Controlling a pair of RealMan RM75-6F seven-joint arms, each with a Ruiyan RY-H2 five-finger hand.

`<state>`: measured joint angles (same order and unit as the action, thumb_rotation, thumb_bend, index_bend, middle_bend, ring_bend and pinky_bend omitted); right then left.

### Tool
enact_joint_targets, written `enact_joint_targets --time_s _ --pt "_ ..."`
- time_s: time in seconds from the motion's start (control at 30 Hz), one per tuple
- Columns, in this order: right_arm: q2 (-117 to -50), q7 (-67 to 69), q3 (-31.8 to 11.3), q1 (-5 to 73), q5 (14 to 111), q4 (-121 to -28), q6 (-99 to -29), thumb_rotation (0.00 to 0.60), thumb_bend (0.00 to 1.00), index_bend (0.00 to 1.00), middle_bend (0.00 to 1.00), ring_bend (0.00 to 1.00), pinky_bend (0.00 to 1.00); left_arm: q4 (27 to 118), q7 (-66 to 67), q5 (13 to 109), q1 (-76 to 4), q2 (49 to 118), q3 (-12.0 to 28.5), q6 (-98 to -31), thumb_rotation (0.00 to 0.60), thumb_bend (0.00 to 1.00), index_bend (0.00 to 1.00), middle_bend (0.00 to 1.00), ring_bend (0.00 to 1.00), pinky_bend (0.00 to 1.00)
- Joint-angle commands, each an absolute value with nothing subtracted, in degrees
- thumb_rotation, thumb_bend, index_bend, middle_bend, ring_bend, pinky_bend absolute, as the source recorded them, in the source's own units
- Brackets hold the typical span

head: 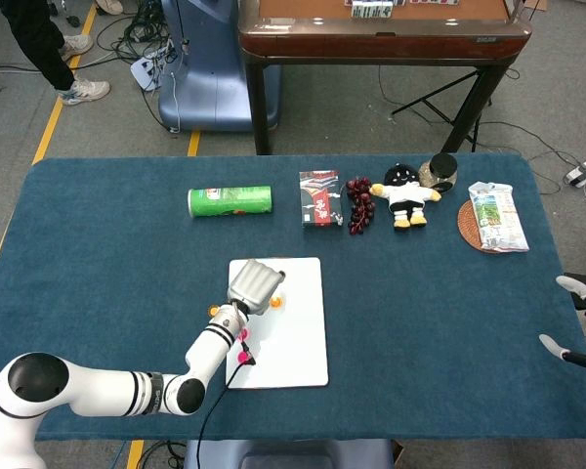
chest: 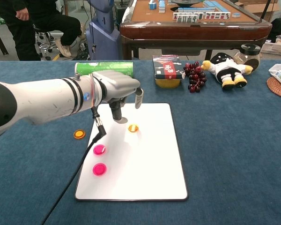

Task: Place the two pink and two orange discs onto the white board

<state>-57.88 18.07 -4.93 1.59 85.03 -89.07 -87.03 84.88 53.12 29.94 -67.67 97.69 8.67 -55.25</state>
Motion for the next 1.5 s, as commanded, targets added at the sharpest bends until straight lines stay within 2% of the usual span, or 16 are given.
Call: enact_joint_targets --time_s 0.03,0.2,0.47,0.8,1.07,1.5 --pt "-57.9 17.97 -4.9 1.6 85.06 -89.11 -86.96 0.6 0.0 0.22 0.28 0.22 0.41 84.96 53.18 29.74 -67.69 97.66 8.44 -55.51 0.6 0.31 0.27 1.0 1.0 1.0" --pt "-57.91 17.87 -4.96 1.57 85.13 -89.2 -87.09 0.6 0.0 0.22 0.28 0.22 0.41 86.0 53.81 29.79 -67.51 97.02 7.62 -56.74 0.6 0.29 0.26 1.0 1.0 1.0" --pt "-58.02 17.33 -4.83 1.78 85.5 -89.33 -86.8 0.6 0.0 0.22 0.28 0.22 0.41 93.28 51.32 30.81 -64.48 92.3 6.22 -59.16 0.6 0.29 0.38 1.0 1.0 1.0" --pt "-58.43 15.15 -4.58 2.16 85.81 -90.08 -86.22 0.6 0.0 0.22 0.28 0.22 0.41 99.23 49.33 36.56 -60.34 86.98 1.25 -61.34 0.6 0.29 0.43 1.0 1.0 1.0" --pt "-58.75 13.62 -4.34 2.59 86.09 -90.61 -85.6 0.6 0.0 0.22 0.28 0.22 0.41 99.53 48.06 39.39 -57.54 85.64 -1.75 -61.63 0.6 0.29 0.45 1.0 1.0 1.0" --pt "-58.82 13.41 -4.37 2.74 85.77 -90.57 -85.3 0.6 0.0 0.22 0.28 0.22 0.41 94.34 46.36 40.01 -55.61 87.59 -1.9 -59.32 0.6 0.29 0.48 1.0 1.0 1.0"
